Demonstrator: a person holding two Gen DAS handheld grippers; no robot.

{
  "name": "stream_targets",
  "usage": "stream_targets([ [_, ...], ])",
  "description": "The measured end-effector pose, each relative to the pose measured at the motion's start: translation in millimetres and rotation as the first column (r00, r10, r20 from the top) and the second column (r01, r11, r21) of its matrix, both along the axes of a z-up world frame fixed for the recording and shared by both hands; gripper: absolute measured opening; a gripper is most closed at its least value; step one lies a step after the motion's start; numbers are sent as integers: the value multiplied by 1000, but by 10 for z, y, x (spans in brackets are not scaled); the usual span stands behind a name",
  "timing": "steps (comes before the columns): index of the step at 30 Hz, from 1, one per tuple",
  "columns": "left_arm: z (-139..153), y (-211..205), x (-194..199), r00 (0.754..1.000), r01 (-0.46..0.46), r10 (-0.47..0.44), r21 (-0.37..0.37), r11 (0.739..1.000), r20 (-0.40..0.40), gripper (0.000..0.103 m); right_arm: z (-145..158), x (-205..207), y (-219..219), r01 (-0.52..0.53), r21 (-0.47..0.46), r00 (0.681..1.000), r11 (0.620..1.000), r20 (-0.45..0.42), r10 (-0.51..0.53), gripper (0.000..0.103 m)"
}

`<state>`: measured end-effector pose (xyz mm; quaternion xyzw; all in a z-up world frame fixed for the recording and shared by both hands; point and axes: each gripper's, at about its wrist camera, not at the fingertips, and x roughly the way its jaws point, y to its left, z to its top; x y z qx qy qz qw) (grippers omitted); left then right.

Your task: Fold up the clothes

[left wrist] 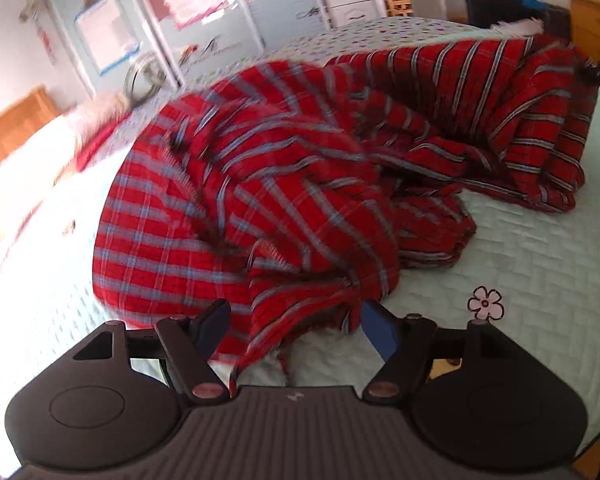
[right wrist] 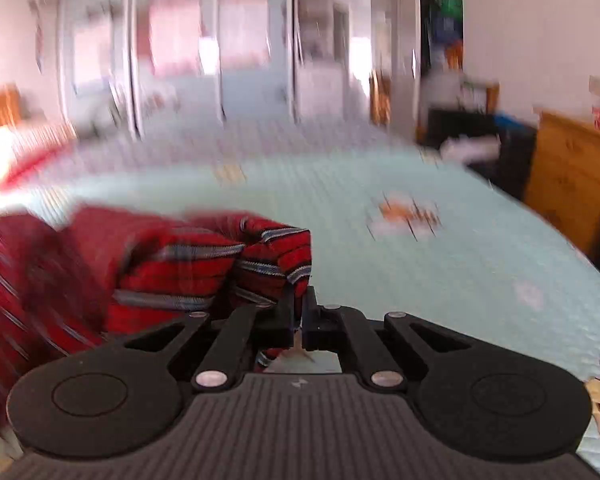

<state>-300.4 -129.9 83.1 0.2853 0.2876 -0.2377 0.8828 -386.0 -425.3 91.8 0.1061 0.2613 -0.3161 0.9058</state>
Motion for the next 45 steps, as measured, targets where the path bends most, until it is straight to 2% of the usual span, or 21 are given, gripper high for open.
stream_targets([
  [2, -5, -106, -13, 999, 25, -26, 32, 999, 21, 75, -207, 11, -157, 20, 81, 998, 996, -65, -15, 3],
  [3, -2, -150, -12, 999, 35, -36, 40, 999, 26, 75, -264, -33, -182, 42, 121, 998, 992, -58, -35, 5],
  [5, 15, -235, 5, 998, 50, -51, 43, 998, 24, 75, -323, -157, -186, 75, 196, 997, 978, -20, -72, 11],
  [8, 29, -394, 75, 998, 62, -62, 23, 998, 1, 75, -225, -389, 27, 50, 257, 993, 965, 94, -77, 15],
  [9, 2, -473, 119, 999, 53, -53, 22, 998, -9, 75, -171, -455, 135, 28, 261, 989, 965, 132, -65, 20],
  [11, -63, -635, 215, 999, 22, -22, 24, 999, -33, 75, -81, -559, 350, -19, 257, 982, 966, 188, -30, 49],
  [13, -110, -762, 330, 998, -18, 19, 15, 1000, -58, 75, -27, -584, 541, -70, 238, 980, 969, 196, 23, 53],
  [17, -302, -947, 563, 992, -101, 101, 2, 995, -77, 75, -19, -552, 740, -119, 237, 982, 964, 173, 78, 55],
  [18, -356, -960, 617, 989, -118, 118, 6, 993, -86, 69, -47, -541, 748, -121, 244, 983, 962, 163, 82, 55],
  [19, -376, -918, 657, 986, -133, 130, -16, 991, -101, 62, -79, -531, 753, -122, 251, 985, 960, 151, 86, 55],
  [20, -392, -870, 696, 983, -148, 142, -40, 988, -117, 46, -102, -538, 781, -118, 259, 987, 959, 140, 84, 55],
  [22, -343, -667, 783, 965, -203, 177, -128, 971, -193, 32, -163, -571, 809, -109, 273, 990, 956, 122, 78, 55],
  [23, -299, -543, 817, 956, -236, 197, -170, 957, -218, 21, -187, -583, 819, -106, 277, 990, 955, 115, 76, 55],
  [24, -243, -425, 829, 951, -260, 216, -196, 946, -219, 15, -214, -605, 832, -101, 276, 991, 956, 108, 74, 55],
  [26, -110, -188, 825, 947, -295, 249, -245, 924, -203, 9, -266, -634, 829, -86, 284, 993, 955, 98, 60, 55],
  [31, 298, 406, 596, 944, -329, 292, -357, 874, -155, 7, -354, -712, 823, -94, 315, 993, 945, 100, 65, 55],
  [37, 540, 896, 248, 927, -371, 363, -398, 839, -97, 6, -361, -566, 969, -170, 325, 985, 930, 67, 157, 56],
  [39, 528, 976, 234, 920, -386, 381, -375, 843, -89, 5, -334, -453, 1059, -217, 316, 976, 924, 46, 213, 63],
  [40, 520, 1014, 228, 917, -393, 390, -363, 845, -86, 4, -319, -391, 1110, -245, 307, 969, 920, 33, 247, 69],
  [43, 499, 1124, 229, 909, -412, 408, -337, 846, -87, 3, -277, -201, 1243, -311, 280, 946, 908, -5, 325, 71],
  [45, 475, 1121, 278, 914, -404, 390, -326, 855, -110, 3, -248, -66, 1295, -322, 268, 939, 908, -32, 342, 71],
])
